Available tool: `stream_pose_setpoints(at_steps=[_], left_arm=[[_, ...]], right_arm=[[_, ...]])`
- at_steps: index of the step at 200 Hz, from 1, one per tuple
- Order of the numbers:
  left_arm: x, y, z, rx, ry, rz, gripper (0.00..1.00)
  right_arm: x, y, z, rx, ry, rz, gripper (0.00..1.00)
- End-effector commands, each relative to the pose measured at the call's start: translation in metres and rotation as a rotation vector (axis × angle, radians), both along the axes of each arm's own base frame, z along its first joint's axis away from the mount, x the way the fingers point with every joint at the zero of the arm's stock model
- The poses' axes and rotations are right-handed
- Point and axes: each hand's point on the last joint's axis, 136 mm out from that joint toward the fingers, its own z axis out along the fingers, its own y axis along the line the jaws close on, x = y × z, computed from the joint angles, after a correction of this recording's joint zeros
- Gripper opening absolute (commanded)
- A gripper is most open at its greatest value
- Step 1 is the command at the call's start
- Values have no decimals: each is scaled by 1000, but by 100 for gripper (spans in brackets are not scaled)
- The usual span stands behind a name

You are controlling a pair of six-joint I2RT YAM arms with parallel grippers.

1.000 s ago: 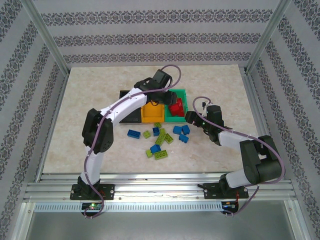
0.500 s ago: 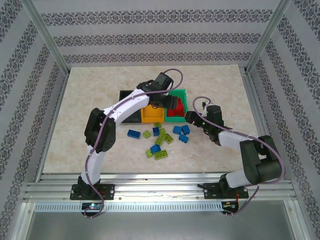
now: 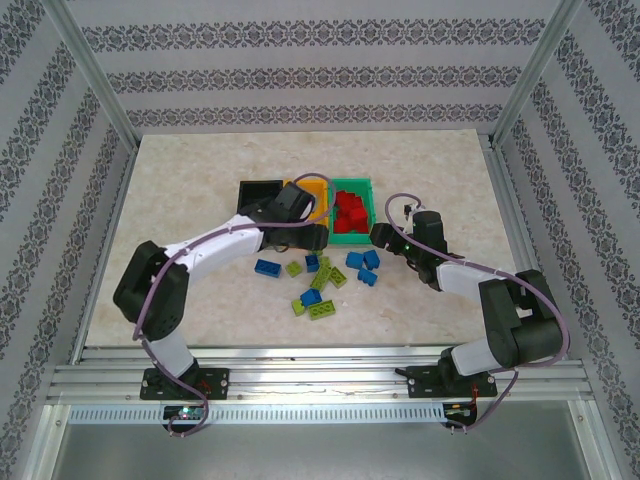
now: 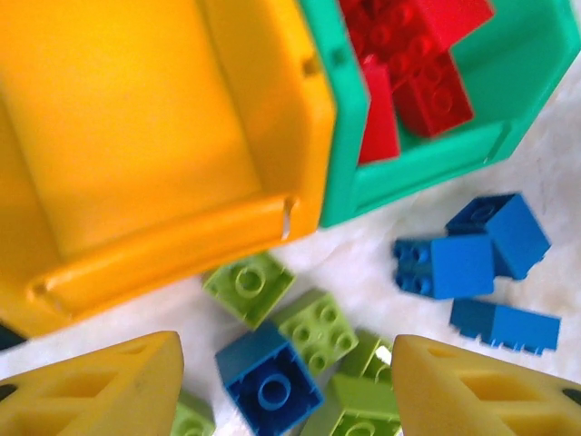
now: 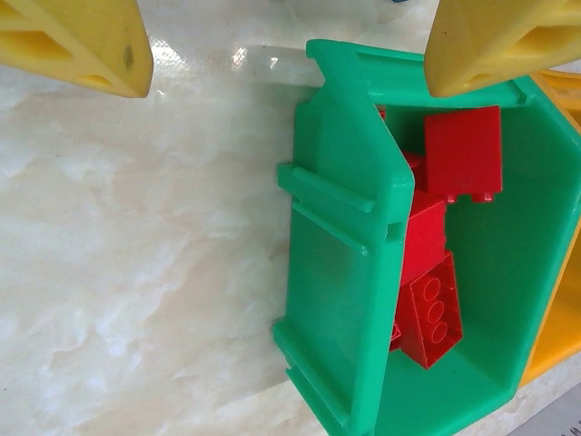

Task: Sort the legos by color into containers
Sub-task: Pick up the lego from the bottom-center of the table.

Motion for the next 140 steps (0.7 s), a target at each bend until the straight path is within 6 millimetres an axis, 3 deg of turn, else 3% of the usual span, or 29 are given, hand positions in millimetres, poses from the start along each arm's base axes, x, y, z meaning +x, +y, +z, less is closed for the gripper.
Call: stream_pose_setpoints(at_steps=[1, 23, 65, 110, 140], left_arm=[[-7, 5, 3, -7, -33, 13, 62], [-20, 23, -11, 40, -16, 30, 62], [-22, 42, -20, 52, -8, 68, 62], [-12, 65, -22, -3, -5, 163, 62], [-12, 82, -23, -112, 4, 218, 62]], right_arm=[[-15, 3, -10, -24, 25, 19, 78], [-28, 8, -16, -30, 63, 31, 78], [-54, 31, -10, -59, 111, 86, 78], [-79, 83, 20, -167, 83, 211, 77], [-92, 120, 23, -162, 110, 295, 75]])
